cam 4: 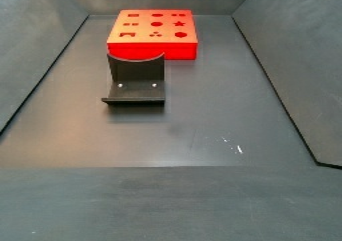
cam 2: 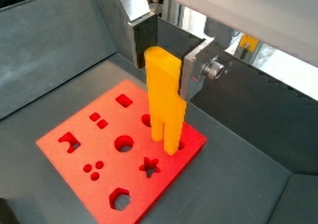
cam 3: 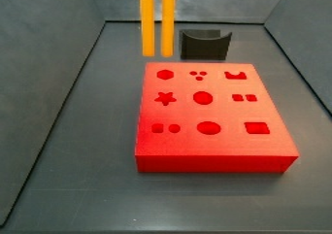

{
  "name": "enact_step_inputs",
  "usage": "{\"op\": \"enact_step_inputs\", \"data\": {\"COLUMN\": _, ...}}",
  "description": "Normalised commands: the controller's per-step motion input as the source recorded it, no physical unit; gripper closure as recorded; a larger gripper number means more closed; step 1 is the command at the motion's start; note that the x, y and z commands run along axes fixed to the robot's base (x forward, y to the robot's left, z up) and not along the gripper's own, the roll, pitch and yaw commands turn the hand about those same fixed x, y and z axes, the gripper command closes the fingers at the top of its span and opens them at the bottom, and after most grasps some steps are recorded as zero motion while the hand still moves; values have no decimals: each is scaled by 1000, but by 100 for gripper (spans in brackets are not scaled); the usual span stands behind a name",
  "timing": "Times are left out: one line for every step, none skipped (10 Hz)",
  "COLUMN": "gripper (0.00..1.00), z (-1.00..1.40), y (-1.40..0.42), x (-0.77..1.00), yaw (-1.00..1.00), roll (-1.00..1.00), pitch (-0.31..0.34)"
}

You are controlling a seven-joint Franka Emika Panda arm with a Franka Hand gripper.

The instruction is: Insert the square-circle object.

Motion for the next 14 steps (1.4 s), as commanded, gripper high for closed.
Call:
{"op": "enact_step_inputs", "data": {"gripper": 100, "z": 0, "y": -109, "x": 0, "yaw": 0, "roll": 63, "pitch": 0}}
{"op": "enact_step_inputs", "data": {"gripper": 100, "z": -6, "y": -40, "x": 0, "yaw": 0, "roll": 0, "pitch": 0}}
{"op": "enact_step_inputs", "data": {"gripper": 100, "z": 0, "y": -11, "x": 14, "yaw": 0, "roll": 0, "pitch": 0}}
{"op": "enact_step_inputs", "data": {"gripper": 100, "z": -26, "y": 0, "x": 0, "yaw": 0, "roll": 0, "pitch": 0}}
{"op": "enact_step_inputs", "data": {"gripper": 100, "z": -226, "y": -166, "x": -140, "yaw": 14, "roll": 89, "pitch": -54}}
{"op": "enact_step_inputs", "data": {"gripper": 100, "z": -320, "y": -574, "x": 0, "yaw": 69, "roll": 486, "pitch": -84}}
{"op": "enact_step_inputs", "data": {"gripper": 100, "z": -354, "y": -680, "x": -11, "yaw": 106, "roll": 416, "pitch": -80}}
{"op": "enact_step_inputs", "data": {"gripper": 100, "z": -363, "y": -609, "x": 0, "yaw": 157, "roll": 394, "pitch": -100}}
{"op": "enact_step_inputs", "data": {"gripper": 100, "z": -346, "y": -577, "x": 3, "yaw": 157, "roll": 409, "pitch": -103}}
{"op": "enact_step_inputs", "data": {"gripper": 100, "z": -511, "y": -229, "x": 169, "yaw": 140, "roll": 0, "pitch": -107}}
{"op": "enact_step_inputs", "data": {"gripper": 100, "z": -474, "y": -80, "x": 254, "yaw": 171, "roll": -53, "pitch": -99}}
{"op": "enact_step_inputs", "data": {"gripper": 100, "z": -460, "y": -97, "x": 374, "yaw": 174, "roll": -11, "pitch": -79}}
{"op": "enact_step_inputs", "data": {"gripper": 100, "z": -423, "y": 0, "x": 414, "yaw": 177, "roll": -7, "pitch": -27}}
{"op": "enact_step_inputs", "data": {"gripper": 100, "z": -331, "y": -6, "x": 171, "yaw": 126, "roll": 0, "pitch": 0}}
